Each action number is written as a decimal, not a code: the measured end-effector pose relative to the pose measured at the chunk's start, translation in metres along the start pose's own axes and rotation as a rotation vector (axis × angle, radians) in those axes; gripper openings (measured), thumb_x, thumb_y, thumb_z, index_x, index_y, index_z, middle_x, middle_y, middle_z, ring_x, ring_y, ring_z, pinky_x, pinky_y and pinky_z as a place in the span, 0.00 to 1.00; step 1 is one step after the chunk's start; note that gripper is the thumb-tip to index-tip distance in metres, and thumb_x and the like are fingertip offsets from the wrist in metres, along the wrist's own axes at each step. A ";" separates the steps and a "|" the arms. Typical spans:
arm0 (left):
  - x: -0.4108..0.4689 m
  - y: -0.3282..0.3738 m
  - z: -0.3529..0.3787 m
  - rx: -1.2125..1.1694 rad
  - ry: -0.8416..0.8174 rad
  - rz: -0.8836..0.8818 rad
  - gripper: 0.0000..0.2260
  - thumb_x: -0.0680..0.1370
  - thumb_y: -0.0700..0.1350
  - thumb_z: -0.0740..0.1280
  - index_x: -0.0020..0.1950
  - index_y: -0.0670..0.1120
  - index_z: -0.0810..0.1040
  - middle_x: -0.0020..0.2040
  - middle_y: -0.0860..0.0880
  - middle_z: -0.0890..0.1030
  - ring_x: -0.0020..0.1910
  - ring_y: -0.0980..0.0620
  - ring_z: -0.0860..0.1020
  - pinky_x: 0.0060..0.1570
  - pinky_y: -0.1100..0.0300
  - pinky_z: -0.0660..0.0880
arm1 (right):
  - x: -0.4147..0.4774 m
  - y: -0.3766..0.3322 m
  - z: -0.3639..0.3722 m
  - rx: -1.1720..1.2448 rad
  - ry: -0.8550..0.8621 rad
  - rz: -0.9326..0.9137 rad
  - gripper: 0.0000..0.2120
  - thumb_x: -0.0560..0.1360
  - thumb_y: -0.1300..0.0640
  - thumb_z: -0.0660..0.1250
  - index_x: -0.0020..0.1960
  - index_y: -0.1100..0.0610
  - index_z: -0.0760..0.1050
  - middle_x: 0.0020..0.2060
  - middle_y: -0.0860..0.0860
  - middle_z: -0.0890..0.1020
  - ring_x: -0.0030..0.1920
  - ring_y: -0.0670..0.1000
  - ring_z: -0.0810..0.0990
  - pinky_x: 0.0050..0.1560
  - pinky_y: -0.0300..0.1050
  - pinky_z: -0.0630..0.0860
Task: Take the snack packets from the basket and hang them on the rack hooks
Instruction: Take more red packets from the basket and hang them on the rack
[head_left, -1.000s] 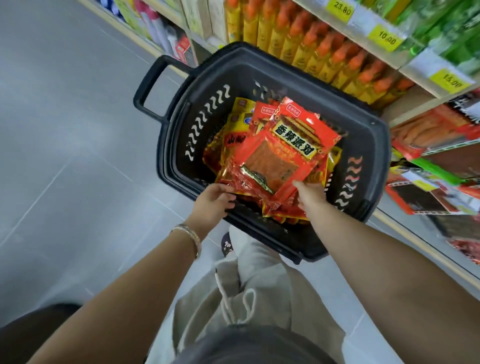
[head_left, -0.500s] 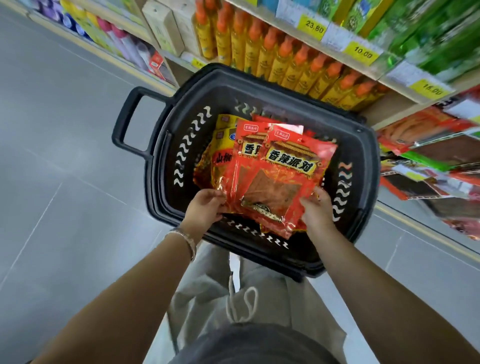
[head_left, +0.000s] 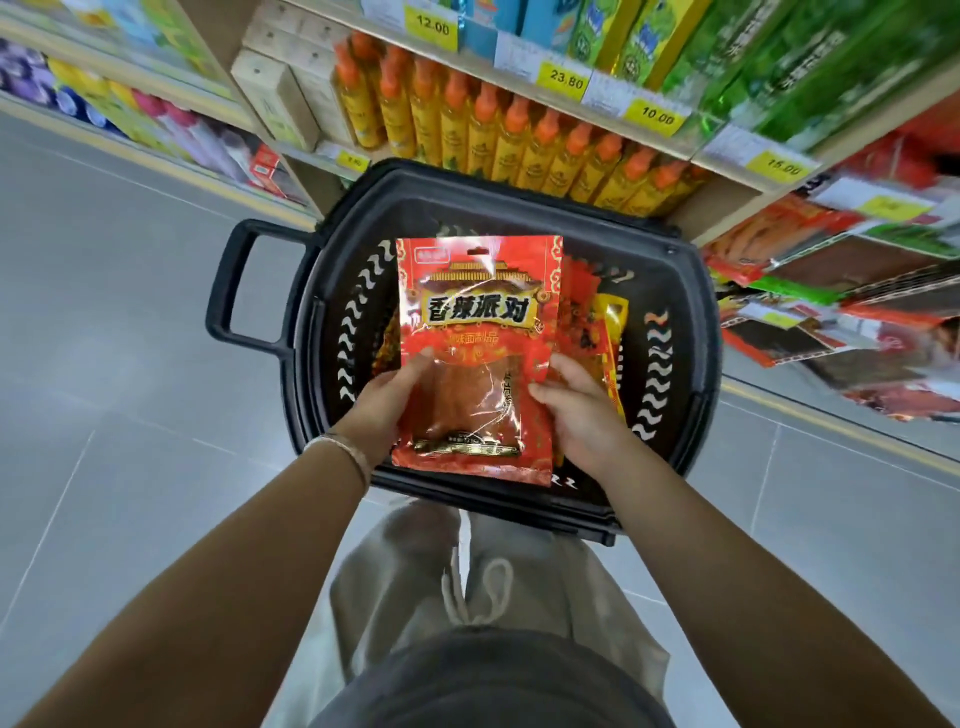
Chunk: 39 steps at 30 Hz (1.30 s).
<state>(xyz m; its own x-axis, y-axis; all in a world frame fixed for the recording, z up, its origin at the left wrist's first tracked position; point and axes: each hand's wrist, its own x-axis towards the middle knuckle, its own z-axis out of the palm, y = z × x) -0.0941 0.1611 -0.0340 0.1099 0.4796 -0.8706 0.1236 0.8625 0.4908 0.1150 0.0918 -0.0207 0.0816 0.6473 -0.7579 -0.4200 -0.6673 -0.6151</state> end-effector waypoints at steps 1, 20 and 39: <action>0.000 0.001 -0.005 -0.026 0.003 0.006 0.16 0.71 0.58 0.72 0.46 0.45 0.79 0.39 0.48 0.85 0.38 0.49 0.83 0.40 0.56 0.80 | 0.003 -0.002 -0.001 -0.013 0.002 0.013 0.17 0.75 0.67 0.64 0.54 0.47 0.78 0.46 0.51 0.85 0.48 0.52 0.84 0.45 0.48 0.79; 0.023 -0.015 -0.052 0.002 0.221 0.002 0.14 0.77 0.58 0.64 0.50 0.49 0.76 0.32 0.50 0.84 0.30 0.50 0.83 0.27 0.59 0.78 | 0.103 0.048 -0.018 -0.815 0.685 0.183 0.39 0.61 0.42 0.78 0.61 0.51 0.58 0.64 0.56 0.65 0.65 0.58 0.63 0.59 0.55 0.66; -0.036 0.034 -0.004 0.322 0.090 0.331 0.37 0.74 0.68 0.58 0.74 0.44 0.62 0.67 0.52 0.69 0.64 0.49 0.70 0.64 0.54 0.65 | -0.068 0.023 -0.024 -0.549 0.806 -0.437 0.17 0.78 0.44 0.61 0.62 0.53 0.71 0.46 0.47 0.80 0.49 0.54 0.79 0.52 0.50 0.76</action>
<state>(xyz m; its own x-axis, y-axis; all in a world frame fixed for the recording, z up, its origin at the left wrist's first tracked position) -0.0974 0.1737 0.0142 0.1112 0.7447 -0.6580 0.3976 0.5735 0.7162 0.1219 0.0236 0.0112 0.7844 0.5700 -0.2448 0.2383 -0.6412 -0.7294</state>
